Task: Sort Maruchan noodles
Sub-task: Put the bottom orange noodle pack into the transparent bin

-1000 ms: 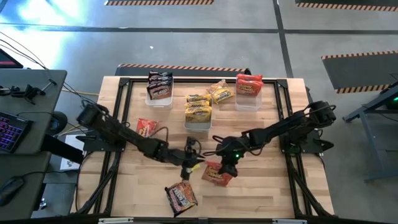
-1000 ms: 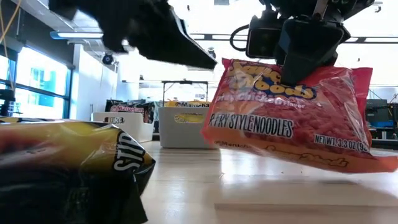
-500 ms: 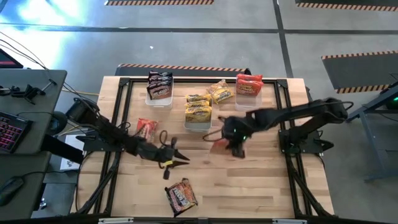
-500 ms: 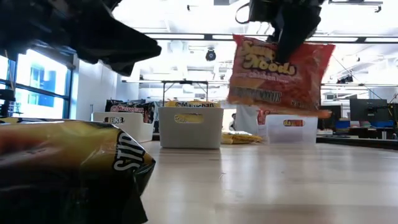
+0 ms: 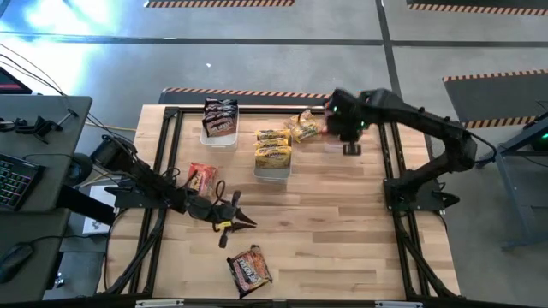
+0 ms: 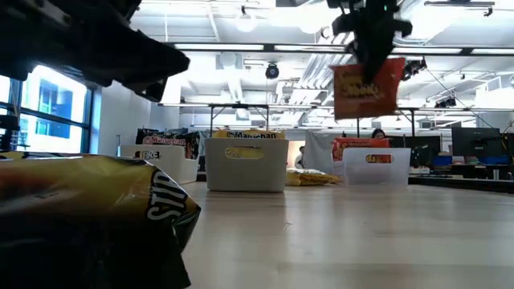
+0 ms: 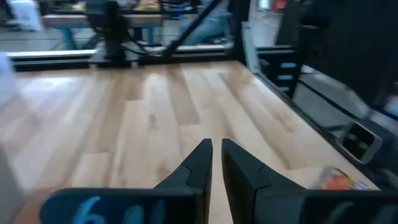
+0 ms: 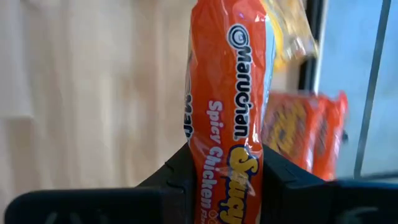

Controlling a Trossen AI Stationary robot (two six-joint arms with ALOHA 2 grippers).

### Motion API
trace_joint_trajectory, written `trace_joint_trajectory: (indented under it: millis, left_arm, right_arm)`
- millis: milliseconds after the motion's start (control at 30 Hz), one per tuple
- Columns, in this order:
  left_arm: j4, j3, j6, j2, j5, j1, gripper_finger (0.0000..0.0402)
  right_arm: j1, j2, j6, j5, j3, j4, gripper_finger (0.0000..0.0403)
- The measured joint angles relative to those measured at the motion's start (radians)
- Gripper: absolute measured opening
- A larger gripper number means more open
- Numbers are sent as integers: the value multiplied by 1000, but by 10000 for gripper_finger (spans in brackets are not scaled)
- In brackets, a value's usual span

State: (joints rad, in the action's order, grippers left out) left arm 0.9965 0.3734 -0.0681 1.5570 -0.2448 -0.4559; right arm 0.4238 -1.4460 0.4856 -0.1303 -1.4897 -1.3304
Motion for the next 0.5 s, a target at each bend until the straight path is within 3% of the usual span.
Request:
trace_joint_trajectory:
  millis: [300, 500]
  left_arm:
    - [137, -62, -9, 0, 281, 128, 1]
    - [241, -125, -27, 0, 334, 216, 1]
  right_arm:
    - [327, -26, 252, 60, 74, 86, 85]
    - [410, -103, 312, 95, 80, 166, 85]
